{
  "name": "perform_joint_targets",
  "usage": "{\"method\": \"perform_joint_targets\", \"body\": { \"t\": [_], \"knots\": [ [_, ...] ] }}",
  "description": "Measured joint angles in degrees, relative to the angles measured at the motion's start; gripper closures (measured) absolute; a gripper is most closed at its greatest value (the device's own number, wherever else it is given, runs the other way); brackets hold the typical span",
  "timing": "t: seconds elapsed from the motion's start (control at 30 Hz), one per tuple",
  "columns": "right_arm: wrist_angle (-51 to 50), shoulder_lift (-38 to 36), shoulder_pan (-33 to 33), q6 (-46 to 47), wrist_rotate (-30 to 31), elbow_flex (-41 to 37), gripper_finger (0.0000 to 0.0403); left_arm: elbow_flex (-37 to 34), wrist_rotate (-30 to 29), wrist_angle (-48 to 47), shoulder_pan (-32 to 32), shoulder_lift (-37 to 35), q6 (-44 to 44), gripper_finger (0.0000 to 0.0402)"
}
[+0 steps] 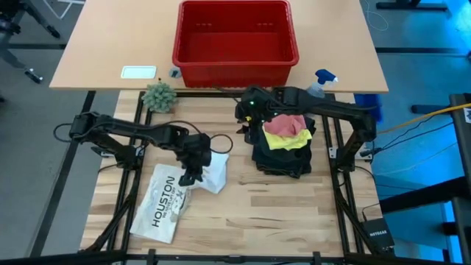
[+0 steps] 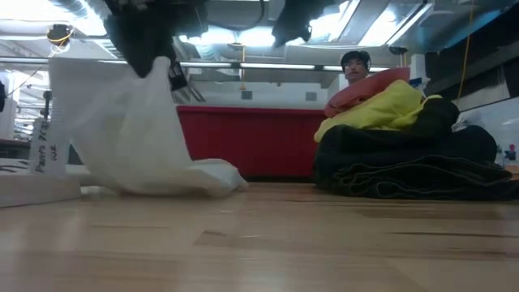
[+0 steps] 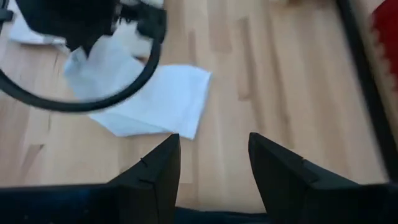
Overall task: Fold laundry
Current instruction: Fold the white panty
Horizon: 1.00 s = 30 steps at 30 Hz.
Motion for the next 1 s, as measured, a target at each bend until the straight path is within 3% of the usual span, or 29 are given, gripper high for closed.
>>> {"method": "perform_joint_targets", "body": {
  "t": [0.2, 0.4, 0.5, 0.73, 0.87, 1.0],
  "knots": [
    [1.6, -0.3, 0.0, 2.8, -2.9, -2.4, 0.0222, 6.1, -11.9, -5.4, 2.9, -2.5, 2.2, 0.0401],
    [1.3, -2.8, 0.0, 2.6, 2.4, -2.4, 0.0222, 14.8, -14.8, -5.8, 5.6, -4.5, 2.8, 0.0401],
    [1.6, -3.5, -0.5, 1.9, 5.9, -2.4, 0.0222, 19.6, -14.7, -6.4, 4.6, -4.8, 1.1, 0.0401],
    [1.9, -3.6, -1.2, 1.4, 4.4, -2.4, 0.0222, 30.6, -8.5, -13.7, 0.7, -4.9, -5.7, 0.0401],
    [2.5, -3.6, -1.2, 1.1, 3.6, -2.4, 0.0222, 30.5, -6.6, -18.5, 0.8, -4.9, -7.4, 0.0401],
    [2.7, -3.6, -1.2, 0.8, 3.1, -2.5, 0.0222, 26.1, -6.7, -18.7, 4.1, -3.7, -2.4, 0.0401]
  ]
}}
